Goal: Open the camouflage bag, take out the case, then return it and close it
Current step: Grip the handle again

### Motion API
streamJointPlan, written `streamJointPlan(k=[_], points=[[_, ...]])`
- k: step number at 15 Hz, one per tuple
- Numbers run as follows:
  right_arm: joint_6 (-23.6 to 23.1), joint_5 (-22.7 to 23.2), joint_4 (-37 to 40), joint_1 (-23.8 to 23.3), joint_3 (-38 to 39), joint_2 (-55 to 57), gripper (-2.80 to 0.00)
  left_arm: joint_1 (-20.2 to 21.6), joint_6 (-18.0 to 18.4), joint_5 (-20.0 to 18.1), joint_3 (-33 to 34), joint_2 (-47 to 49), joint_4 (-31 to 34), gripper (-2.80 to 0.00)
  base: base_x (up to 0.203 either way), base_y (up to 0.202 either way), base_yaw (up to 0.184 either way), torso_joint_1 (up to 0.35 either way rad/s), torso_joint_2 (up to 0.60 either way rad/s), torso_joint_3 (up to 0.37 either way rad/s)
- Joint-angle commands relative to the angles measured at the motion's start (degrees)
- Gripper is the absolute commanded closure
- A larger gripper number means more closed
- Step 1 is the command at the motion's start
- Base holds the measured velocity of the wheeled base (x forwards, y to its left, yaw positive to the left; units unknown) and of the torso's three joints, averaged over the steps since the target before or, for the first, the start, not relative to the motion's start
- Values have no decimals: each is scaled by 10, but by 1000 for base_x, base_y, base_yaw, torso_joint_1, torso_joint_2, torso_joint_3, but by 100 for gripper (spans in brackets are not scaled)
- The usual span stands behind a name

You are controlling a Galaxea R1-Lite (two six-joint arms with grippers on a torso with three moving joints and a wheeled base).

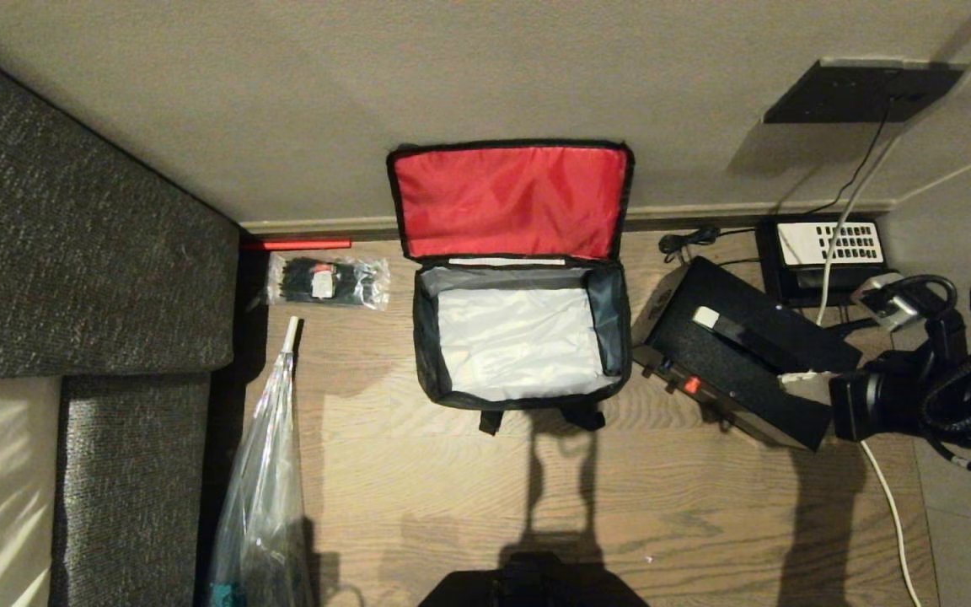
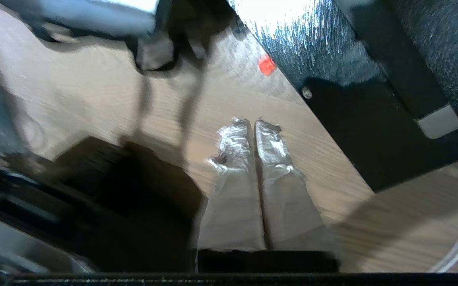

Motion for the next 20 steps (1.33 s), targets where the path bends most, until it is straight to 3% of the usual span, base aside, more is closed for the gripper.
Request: streamJointPlan(k=[1, 4, 8, 10, 14, 16, 20], points=[[-39, -22, -6, 5, 10, 41, -280, 0, 0, 0, 2, -1, 0, 0, 0, 0, 0, 0, 0, 0], [-128, -170, -32, 26, 12, 88, -280, 0, 0, 0, 2, -1, 0, 0, 0, 0, 0, 0, 0, 0], [-186, -272, -187, 30, 32, 149, -280, 0, 0, 0, 2, -1, 0, 0, 0, 0, 0, 0, 0, 0], [-257, -315, -298, 32, 55, 165, -280, 0, 0, 0, 2, -1, 0, 0, 0, 0, 0, 0, 0, 0], [-436, -360, -509, 33, 78, 213, -280, 0, 0, 0, 2, -1, 0, 0, 0, 0, 0, 0, 0, 0], [-502, -389, -563, 33, 76, 246, -280, 0, 0, 0, 2, -1, 0, 0, 0, 0, 0, 0, 0, 0], [-521, -415, -578, 33, 71, 277, -280, 0, 0, 0, 2, -1, 0, 0, 0, 0, 0, 0, 0, 0]])
